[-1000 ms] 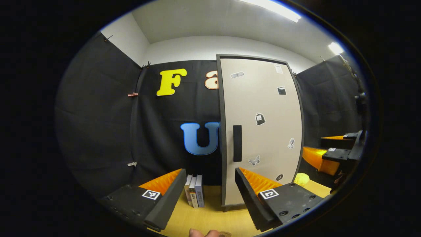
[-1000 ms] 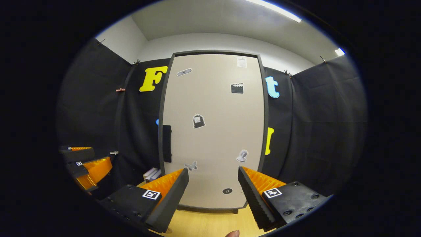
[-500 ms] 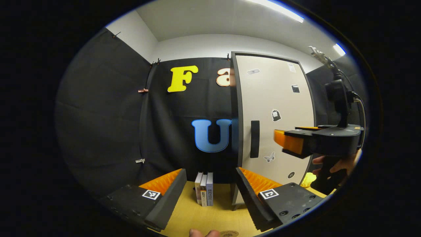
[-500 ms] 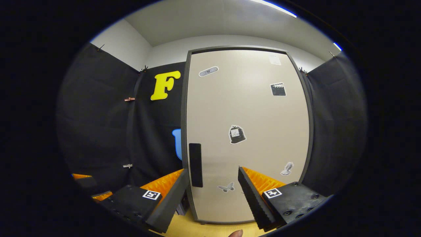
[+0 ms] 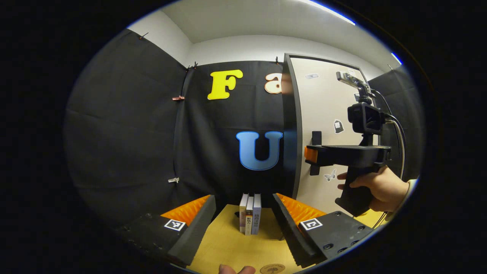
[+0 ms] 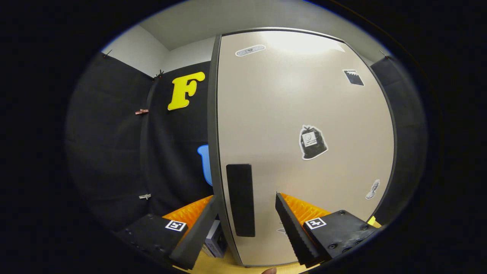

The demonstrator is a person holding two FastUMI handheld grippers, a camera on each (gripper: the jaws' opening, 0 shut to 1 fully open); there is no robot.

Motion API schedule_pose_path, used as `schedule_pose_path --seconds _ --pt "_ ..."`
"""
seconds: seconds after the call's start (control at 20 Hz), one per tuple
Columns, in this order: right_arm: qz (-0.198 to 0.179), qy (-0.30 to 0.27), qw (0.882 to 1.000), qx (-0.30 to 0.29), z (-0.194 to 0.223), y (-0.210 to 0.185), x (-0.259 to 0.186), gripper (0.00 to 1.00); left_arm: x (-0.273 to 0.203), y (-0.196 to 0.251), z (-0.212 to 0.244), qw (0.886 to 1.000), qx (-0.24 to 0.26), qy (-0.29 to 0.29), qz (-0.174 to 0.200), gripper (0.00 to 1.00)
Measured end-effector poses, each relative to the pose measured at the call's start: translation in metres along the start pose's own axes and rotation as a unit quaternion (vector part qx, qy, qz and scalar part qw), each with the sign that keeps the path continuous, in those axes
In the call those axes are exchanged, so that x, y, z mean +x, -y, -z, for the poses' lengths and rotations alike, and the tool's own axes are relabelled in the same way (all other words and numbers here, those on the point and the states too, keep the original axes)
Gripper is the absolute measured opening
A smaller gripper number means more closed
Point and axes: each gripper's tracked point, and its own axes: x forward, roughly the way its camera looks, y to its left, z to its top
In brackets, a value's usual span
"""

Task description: Open the cabinet door with the right hand, grasp the bottle in the cabinet with the left hand and place it on the coaster, then close the cabinet door with the right hand.

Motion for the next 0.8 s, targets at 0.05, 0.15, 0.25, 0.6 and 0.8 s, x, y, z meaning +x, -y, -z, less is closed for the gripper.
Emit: schedule_pose_path --seconds 0.05,0.15,0.25,0.6,0.8 --pt "0.004 -0.004 1.0 0.005 0.002 -0.001 0.006 0.93 -0.001 -0.003 0.002 1.0 0.0 -0.003 -0.003 0.94" --pt "0.018 0.002 1.0 0.014 0.002 0.0 0.008 0.64 0.0 -0.006 0.004 1.0 -0.001 -0.006 -0.007 0.94" --pt "0.019 -0.007 1.0 0.014 0.007 -0.001 0.008 0.42 0.0 -0.008 0.003 1.0 0.002 -0.005 -0.011 0.94" --pt "-0.048 -0.017 0.999 -0.007 0.004 -0.006 -0.004 0.19 0.0 -0.003 -0.002 1.0 -0.002 -0.003 -0.011 0.94" --pt "-0.082 -0.021 0.996 0.0 -0.002 -0.011 -0.027 0.19 -0.005 0.007 -0.011 1.0 0.004 0.003 -0.004 0.94"
